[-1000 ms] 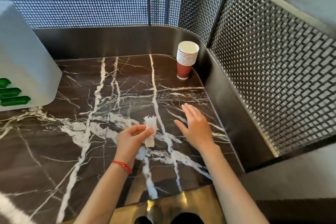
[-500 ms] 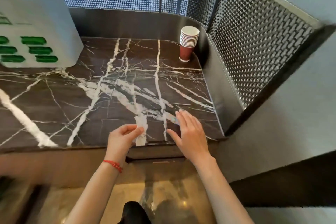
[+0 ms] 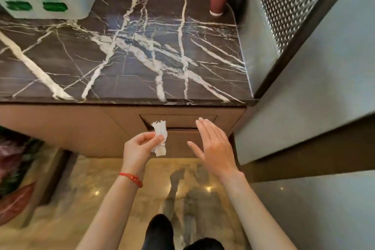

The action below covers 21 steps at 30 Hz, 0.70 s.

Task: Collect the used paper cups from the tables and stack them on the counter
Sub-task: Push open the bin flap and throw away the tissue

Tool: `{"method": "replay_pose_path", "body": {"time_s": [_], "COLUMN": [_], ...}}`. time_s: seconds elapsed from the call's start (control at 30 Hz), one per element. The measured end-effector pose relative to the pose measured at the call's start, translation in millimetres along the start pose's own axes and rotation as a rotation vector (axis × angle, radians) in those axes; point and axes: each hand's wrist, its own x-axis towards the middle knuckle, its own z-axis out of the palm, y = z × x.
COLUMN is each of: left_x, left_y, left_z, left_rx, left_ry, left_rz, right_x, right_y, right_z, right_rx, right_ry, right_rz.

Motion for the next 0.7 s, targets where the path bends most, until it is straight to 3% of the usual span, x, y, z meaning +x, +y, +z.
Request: {"method": "replay_pose_path", "body": {"time_s": [0.23, 0.43, 0.7], "left_x": [37, 72, 115], "left_y": [-40, -78, -114], "left_z": [9, 14, 18], "left_rx": [-0.056, -0.121, -0.129], "left_ry": [0.053, 0.041, 0.008], "left_rz": [-0.086, -0.094, -0.102], "right_x": [-1, 2, 9], "right_y": [9, 24, 44], "right_z": [55, 109, 155], "right_rx": [-0.038, -0.038, -0.051], "right_ry": [-0.008, -0.143, -0.144], "right_rz": [0.042, 0.103, 0.148]}}
